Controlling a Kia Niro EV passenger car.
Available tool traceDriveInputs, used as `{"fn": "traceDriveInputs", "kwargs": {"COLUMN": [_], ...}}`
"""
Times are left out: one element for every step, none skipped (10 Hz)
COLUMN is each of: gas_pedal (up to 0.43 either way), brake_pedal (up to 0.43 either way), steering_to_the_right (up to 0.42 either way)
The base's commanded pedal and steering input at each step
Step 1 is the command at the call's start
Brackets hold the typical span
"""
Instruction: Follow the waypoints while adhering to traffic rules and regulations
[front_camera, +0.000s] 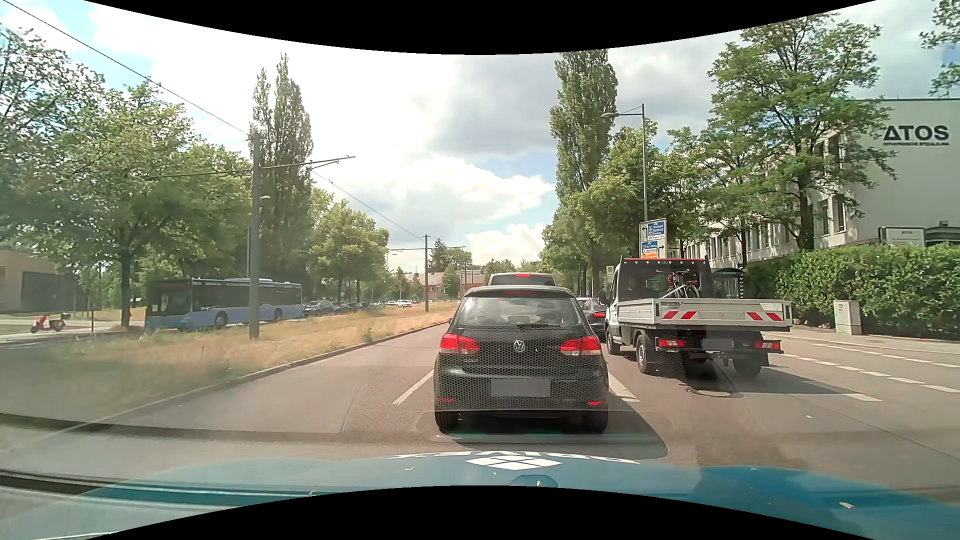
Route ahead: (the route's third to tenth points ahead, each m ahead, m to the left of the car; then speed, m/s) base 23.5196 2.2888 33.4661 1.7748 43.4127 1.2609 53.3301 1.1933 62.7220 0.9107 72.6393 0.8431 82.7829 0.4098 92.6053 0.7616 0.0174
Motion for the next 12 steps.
{"fn": "traceDriveInputs", "kwargs": {"gas_pedal": [0.000,0.000,0.000,0.000,0.000,0.000,0.000,0.000,0.000,0.000,0.000,0.000], "brake_pedal": [0.268,0.262,0.262,0.256,0.256,0.256,0.262,0.262,0.262,0.262,0.262,0.262], "steering_to_the_right": [0.023,0.023,0.023,0.023,0.023,0.023,0.023,0.023,0.023,0.023,0.023,0.023]}}
